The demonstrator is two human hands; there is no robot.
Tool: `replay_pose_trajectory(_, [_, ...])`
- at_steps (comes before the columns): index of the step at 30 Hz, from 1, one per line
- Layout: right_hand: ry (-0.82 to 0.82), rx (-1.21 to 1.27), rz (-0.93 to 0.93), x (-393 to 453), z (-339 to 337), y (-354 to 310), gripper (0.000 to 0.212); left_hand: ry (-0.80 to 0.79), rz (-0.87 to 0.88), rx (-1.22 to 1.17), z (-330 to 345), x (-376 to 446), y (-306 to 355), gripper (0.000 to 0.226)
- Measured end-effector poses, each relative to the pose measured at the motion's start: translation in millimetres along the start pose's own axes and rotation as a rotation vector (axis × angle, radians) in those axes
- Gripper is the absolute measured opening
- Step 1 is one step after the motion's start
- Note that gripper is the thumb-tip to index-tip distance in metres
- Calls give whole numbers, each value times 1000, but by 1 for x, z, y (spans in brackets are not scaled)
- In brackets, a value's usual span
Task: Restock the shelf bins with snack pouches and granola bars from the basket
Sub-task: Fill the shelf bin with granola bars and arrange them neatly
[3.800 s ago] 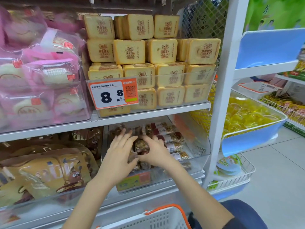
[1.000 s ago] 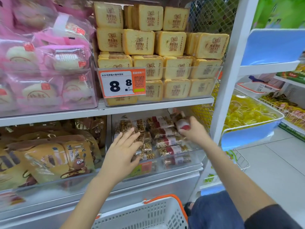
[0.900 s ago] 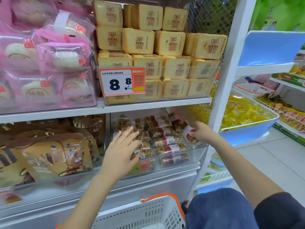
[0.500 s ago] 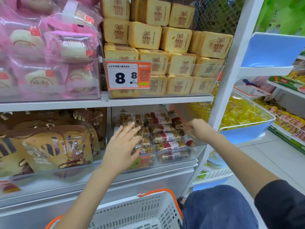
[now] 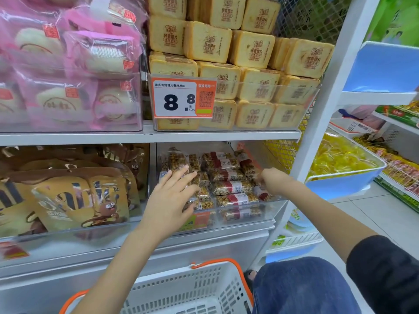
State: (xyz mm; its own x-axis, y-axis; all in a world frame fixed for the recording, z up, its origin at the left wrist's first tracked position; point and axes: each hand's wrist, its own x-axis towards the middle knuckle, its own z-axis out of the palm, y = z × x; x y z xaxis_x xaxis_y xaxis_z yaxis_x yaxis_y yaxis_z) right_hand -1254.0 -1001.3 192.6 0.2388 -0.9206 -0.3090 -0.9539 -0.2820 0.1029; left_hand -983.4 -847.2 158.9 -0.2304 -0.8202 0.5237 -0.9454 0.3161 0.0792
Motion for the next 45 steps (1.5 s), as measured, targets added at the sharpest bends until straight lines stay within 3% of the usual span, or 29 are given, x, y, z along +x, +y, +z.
replay_pose_trajectory(3, [-103,-64,20,-8,2,-3,21,18,0,-2,0,1,2,31])
replay_pose_trajectory(8, [-129,-68,49,-4,-1,-5,14,18,-14,-15,-1,-1,1,39])
replay_pose_trajectory(12, [-106,-121,84,-3,3,-14,28,23,-12,-5,-1,1,3,35])
replay_pose_trajectory(14, [-168,-116,102,-3,-2,-18,10,16,-23,1,-2,2,4,34])
replay_pose_trajectory(17, [-265,-82,88,-3,-10,-14,43,-3,-21,1,-3,1,3,35])
replay_pose_trajectory(20, [-191,-113,-15,-7,-13,-11,62,-19,-11,-1,-5,1,2,34])
replay_pose_trajectory(23, [-165,-465,-111,-5,-9,-16,47,-28,-11,7,-5,2,2,34])
replay_pose_trajectory(25, [-135,-623,-79,-3,-7,-20,39,-33,-14,9,-5,2,2,33])
replay_pose_trajectory(28, [-37,-847,-87,-2,-10,-14,50,-27,-16,13,-4,2,2,33])
replay_pose_trajectory(32, [-36,-984,-135,-3,-7,-1,55,-12,-12,13,-3,1,2,33])
replay_pose_trajectory(36, [-78,-986,-124,2,-3,-1,72,-10,-13,4,-2,1,1,33])
replay_pose_trajectory(41, [-5,-659,-170,6,-11,-3,73,-19,-15,7,-1,2,1,34])
replay_pose_trajectory(45, [31,-853,-181,8,8,5,60,-21,-18,-4,0,2,1,34])
